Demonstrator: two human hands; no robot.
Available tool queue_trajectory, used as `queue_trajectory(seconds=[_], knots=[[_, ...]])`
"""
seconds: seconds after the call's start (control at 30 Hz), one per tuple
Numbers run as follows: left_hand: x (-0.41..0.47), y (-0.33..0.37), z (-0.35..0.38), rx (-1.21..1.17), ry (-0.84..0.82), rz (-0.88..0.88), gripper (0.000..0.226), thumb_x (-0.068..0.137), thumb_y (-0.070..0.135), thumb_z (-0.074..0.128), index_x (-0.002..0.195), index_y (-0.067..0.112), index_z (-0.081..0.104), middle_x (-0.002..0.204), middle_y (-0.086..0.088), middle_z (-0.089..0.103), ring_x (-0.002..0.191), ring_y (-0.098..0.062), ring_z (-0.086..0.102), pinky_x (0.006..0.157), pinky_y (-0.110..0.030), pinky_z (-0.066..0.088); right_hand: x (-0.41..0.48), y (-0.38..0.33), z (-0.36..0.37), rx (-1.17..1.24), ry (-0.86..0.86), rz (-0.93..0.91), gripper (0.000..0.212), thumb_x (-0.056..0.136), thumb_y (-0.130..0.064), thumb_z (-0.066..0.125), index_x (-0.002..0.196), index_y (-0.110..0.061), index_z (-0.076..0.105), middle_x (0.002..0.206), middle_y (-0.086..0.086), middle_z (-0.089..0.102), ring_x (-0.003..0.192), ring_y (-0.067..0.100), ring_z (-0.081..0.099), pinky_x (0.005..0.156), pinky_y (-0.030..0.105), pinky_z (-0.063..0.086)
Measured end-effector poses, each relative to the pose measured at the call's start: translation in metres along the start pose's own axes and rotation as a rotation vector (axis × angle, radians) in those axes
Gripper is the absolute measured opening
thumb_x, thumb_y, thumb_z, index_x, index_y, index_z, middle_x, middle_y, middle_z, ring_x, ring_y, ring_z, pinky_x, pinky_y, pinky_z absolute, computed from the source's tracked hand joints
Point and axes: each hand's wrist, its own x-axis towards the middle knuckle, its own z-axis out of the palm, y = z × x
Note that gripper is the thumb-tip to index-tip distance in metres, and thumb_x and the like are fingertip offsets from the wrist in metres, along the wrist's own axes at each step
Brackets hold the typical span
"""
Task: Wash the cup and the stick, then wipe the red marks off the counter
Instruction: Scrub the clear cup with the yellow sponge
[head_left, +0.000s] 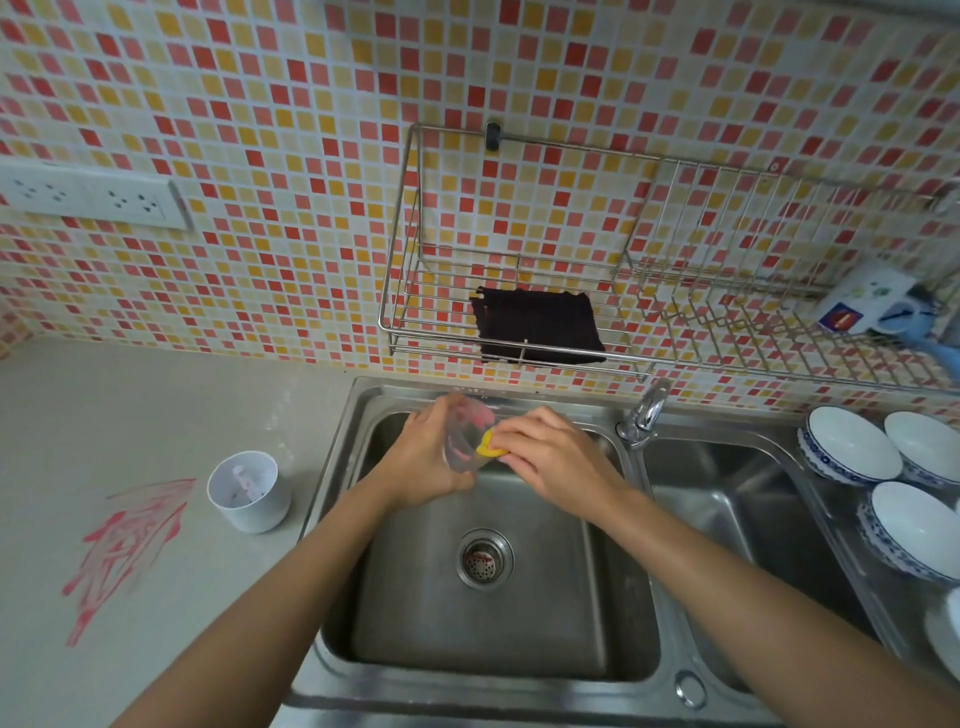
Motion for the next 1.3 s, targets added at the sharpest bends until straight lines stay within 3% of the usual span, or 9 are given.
queue_trajectory(seconds=[0.13,0.27,0.5,0.63,0.83,0.93,1.03,1.2,1.3], knots=[[-0.001,-0.001,0.001,-0.062,0.12,-0.038,0.095,0.055,0.051,0.087,0.13,0.03,0.032,0.124,0.009,0.053,0.116,-0.012,0.052,0.098,-0.032,0.044,0.005,-0.01,0.008,0.045,0.022,0.009,0.02,0.088,-0.021,0.069,0.108,-0.02,0.07,0.111,-0.008,0.067,0.094,0.019,0.055,0.083,0.032,0.05],[-0.005,0.0,-0.006,0.049,0.172,0.008,0.089,0.056,0.044,0.09,0.124,0.02,0.038,0.119,0.003,0.043,0.105,-0.002,0.041,0.085,-0.005,0.036,0.005,-0.012,0.01,0.077,-0.001,0.028,0.021,0.089,-0.019,0.068,0.109,-0.022,0.071,0.114,-0.008,0.066,0.096,0.018,0.053,0.087,0.031,0.048],[-0.012,-0.003,-0.025,0.314,0.156,0.026,0.079,0.065,0.056,0.078,0.129,0.027,0.041,0.132,0.009,0.051,0.124,-0.016,0.041,0.104,-0.042,0.035,0.006,-0.032,0.019,0.129,0.013,0.025,0.032,0.086,-0.004,0.062,0.112,-0.019,0.073,0.116,-0.003,0.067,0.101,0.023,0.054,0.09,0.033,0.048],[-0.019,0.006,-0.032,0.348,0.103,0.135,0.075,0.068,0.044,0.082,0.129,0.017,0.048,0.131,0.002,0.056,0.119,-0.021,0.047,0.099,-0.028,0.035,0.008,-0.03,0.017,-0.026,0.04,0.015,0.032,0.077,-0.009,0.063,0.104,-0.022,0.075,0.115,-0.005,0.07,0.111,0.021,0.059,0.081,0.045,0.051],[-0.026,0.008,-0.042,0.386,0.031,0.163,0.076,0.069,0.04,0.082,0.132,0.02,0.044,0.136,0.005,0.053,0.125,-0.018,0.043,0.1,-0.024,0.032,0.004,-0.059,0.021,0.094,0.014,0.079,0.037,0.078,-0.004,0.061,0.107,-0.023,0.075,0.108,-0.009,0.072,0.104,0.017,0.063,0.078,0.043,0.051],[-0.029,0.008,-0.044,0.407,0.021,0.158,0.079,0.068,0.04,0.082,0.134,0.023,0.043,0.138,0.006,0.052,0.126,-0.017,0.042,0.104,-0.027,0.035,0.006,-0.044,0.013,-0.06,0.026,0.033,0.037,0.074,-0.002,0.07,0.104,-0.024,0.076,0.109,-0.011,0.072,0.106,0.015,0.06,0.084,0.036,0.045],[-0.028,0.013,-0.047,0.366,0.013,0.165,0.076,0.068,0.033,0.083,0.133,0.018,0.047,0.135,0.005,0.054,0.124,-0.016,0.042,0.097,-0.015,0.025,0.004,-0.052,0.016,-0.135,0.045,0.039,0.039,0.073,-0.004,0.065,0.106,-0.022,0.075,0.113,-0.008,0.071,0.108,0.016,0.057,0.086,0.032,0.04],[-0.028,0.006,-0.043,0.368,-0.032,0.179,0.075,0.068,0.043,0.081,0.132,0.024,0.047,0.132,0.009,0.053,0.123,-0.017,0.04,0.099,-0.028,0.04,-0.002,-0.076,0.022,0.453,0.051,0.419,0.031,0.083,0.003,0.062,0.102,-0.018,0.077,0.105,-0.006,0.074,0.103,0.005,0.059,0.095,0.022,0.045],[-0.026,0.008,-0.038,0.372,-0.062,0.213,0.074,0.067,0.043,0.082,0.13,0.025,0.048,0.13,0.009,0.055,0.122,-0.016,0.043,0.102,-0.029,0.039,-0.004,-0.063,0.015,0.09,-0.009,0.197,0.035,0.078,0.0,0.062,0.102,-0.022,0.076,0.106,-0.009,0.073,0.105,0.014,0.061,0.089,0.029,0.041]])
